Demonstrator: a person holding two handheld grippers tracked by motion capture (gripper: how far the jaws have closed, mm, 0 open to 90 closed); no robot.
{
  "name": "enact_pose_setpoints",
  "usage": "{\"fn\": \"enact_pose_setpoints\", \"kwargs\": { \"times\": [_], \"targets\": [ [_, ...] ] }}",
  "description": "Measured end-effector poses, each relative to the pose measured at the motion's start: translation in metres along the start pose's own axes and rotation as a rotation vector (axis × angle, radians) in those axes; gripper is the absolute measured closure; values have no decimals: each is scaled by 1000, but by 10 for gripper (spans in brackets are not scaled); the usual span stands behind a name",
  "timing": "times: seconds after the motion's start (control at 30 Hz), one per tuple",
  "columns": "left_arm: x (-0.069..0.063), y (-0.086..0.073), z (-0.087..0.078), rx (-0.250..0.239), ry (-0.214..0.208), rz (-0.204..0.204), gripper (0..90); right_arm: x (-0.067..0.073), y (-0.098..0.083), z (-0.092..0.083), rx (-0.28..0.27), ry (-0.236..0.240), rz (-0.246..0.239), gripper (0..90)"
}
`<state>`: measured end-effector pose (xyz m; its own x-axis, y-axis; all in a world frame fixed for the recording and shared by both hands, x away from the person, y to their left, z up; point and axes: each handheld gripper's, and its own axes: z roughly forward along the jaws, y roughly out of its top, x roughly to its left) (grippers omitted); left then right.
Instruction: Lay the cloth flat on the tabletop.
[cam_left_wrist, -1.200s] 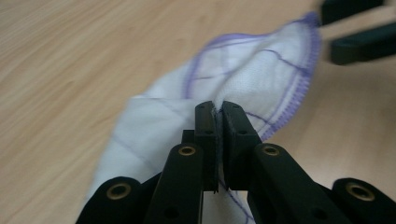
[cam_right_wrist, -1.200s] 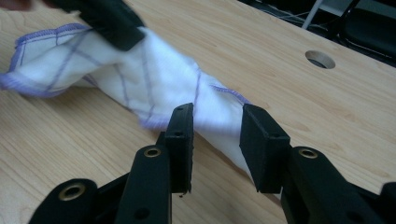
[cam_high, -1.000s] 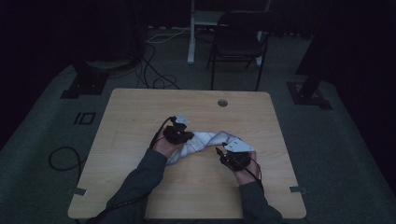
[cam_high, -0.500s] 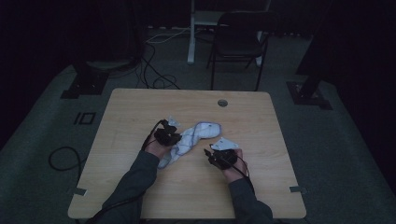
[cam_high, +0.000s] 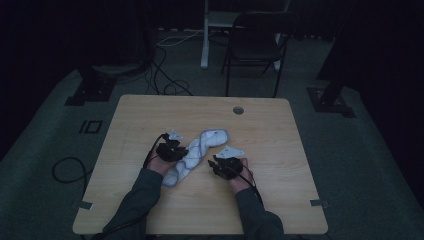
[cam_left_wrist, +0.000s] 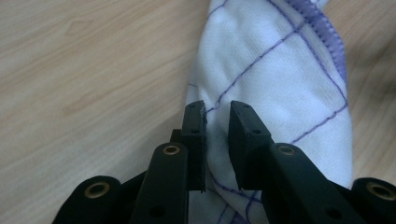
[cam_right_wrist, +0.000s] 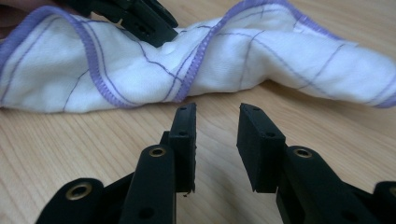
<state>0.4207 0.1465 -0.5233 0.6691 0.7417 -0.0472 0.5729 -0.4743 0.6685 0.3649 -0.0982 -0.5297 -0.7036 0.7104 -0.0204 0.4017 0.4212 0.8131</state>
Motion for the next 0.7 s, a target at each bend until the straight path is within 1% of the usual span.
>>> {"fn": "enact_pose_setpoints", "kwargs": {
  "times": [0.07, 0.13, 0.23, 0.27, 0.33, 0.37, 0.4, 0.43, 0.47, 0.53, 0.6, 0.7],
  "targets": [
    [-2, -2, -2, -6, 0, 0, 772, 1, 1, 6, 2, 22, 6, 683],
    [-4, -3, -3, -9, -3, 3, 772, 4, 4, 11, 7, 38, 2, 675],
    [-6, -3, -3, -14, -4, 6, 772, 6, 11, 18, -6, 65, -2, 671],
    [-6, -3, -4, -13, -3, 10, 771, 6, 13, 20, -10, 73, 5, 669],
    [-7, -3, -5, -15, -7, 12, 770, 5, 17, 26, -2, 92, 29, 669],
    [-7, -3, -5, -15, -7, 12, 769, 5, 17, 26, -2, 92, 29, 669],
    [-8, -3, -6, -19, -7, 15, 769, 4, 18, 28, 5, 112, 41, 666],
    [-8, -3, -6, -21, -6, 17, 769, 3, 19, 33, 26, 112, 50, 671],
    [-8, -3, -7, -23, -5, 15, 770, 3, 19, 34, 28, 117, 63, 686],
    [-8, -3, -8, -29, -6, 13, 770, 2, 18, 34, 24, 133, 80, 790],
    [-8, -4, -11, -36, -3, 16, 769, 3, 18, 31, 30, 119, 79, 846],
    [-9, -5, -16, -46, 7, 23, 769, 2, 19, 25, 29, 100, 70, 863]
  ]
}}
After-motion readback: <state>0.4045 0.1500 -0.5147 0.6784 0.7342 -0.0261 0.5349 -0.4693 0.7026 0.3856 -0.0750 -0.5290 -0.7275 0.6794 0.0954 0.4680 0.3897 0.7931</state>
